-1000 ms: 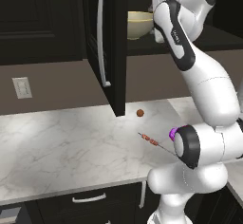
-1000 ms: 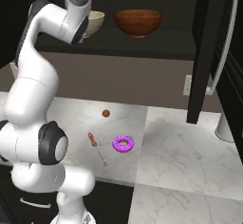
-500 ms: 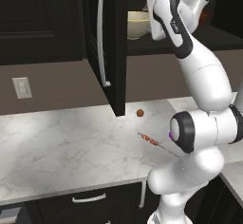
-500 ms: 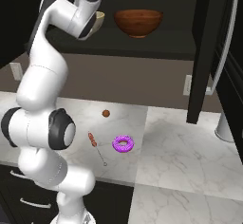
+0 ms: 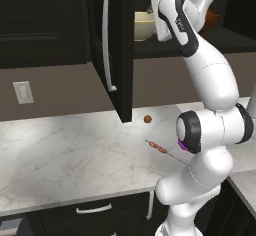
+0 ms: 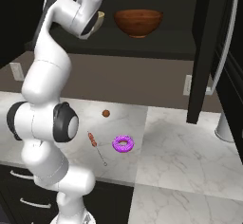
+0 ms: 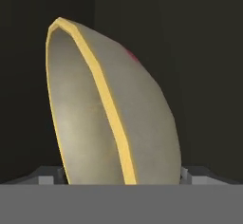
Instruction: Pick both bowls and place them on the counter. Then place the kebab skewer in one bowl and place the donut in the other bowl.
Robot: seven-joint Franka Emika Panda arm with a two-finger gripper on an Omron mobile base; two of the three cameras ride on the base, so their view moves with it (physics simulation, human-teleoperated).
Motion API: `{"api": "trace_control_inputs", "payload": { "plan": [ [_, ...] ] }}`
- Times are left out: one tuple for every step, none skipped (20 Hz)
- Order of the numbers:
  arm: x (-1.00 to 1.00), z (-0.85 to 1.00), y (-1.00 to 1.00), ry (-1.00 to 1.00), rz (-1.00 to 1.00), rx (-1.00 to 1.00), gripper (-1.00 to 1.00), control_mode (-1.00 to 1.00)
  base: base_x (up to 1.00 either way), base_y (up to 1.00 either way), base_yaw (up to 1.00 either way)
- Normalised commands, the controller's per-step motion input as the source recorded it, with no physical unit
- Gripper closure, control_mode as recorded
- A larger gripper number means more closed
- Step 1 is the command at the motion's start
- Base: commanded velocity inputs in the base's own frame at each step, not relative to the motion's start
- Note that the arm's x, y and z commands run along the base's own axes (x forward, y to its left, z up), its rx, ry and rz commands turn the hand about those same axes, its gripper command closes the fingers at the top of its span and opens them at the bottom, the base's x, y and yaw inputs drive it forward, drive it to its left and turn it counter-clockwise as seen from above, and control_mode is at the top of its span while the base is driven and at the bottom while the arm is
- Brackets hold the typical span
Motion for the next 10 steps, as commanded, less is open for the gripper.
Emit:
{"api": "trace_control_inputs", "payload": {
  "plan": [
    [0.00,-0.13,0.16,0.04,0.00,-0.06,1.00,-1.00,0.00,0.00,0.00],
    [0.00,-0.11,0.09,0.04,0.00,-0.06,1.00,-1.00,0.00,0.00,0.00],
    [0.00,-0.13,0.02,0.04,0.00,-0.06,1.00,-1.00,0.00,0.00,0.00],
    [-0.09,-0.14,0.00,0.05,0.00,-0.05,1.00,-1.00,0.00,0.00,0.00],
    [-0.21,-0.18,0.00,0.03,0.01,-0.03,1.00,-1.00,0.00,0.00,0.00],
    [-0.32,-0.20,0.00,0.04,0.01,-0.01,1.00,-1.00,0.00,0.00,0.00],
    [-0.43,-0.16,0.00,0.01,0.00,0.00,1.00,-1.00,0.00,0.00,0.00],
    [-0.47,-0.15,0.00,0.03,0.00,0.00,1.00,-1.00,0.00,0.00,0.00],
    [-0.54,-0.15,0.00,0.03,0.02,0.00,1.00,-1.00,0.00,0.00,0.00],
    [-0.61,-0.12,0.00,0.01,0.03,0.00,1.00,-1.00,0.00,0.00,0.00]
  ]
}}
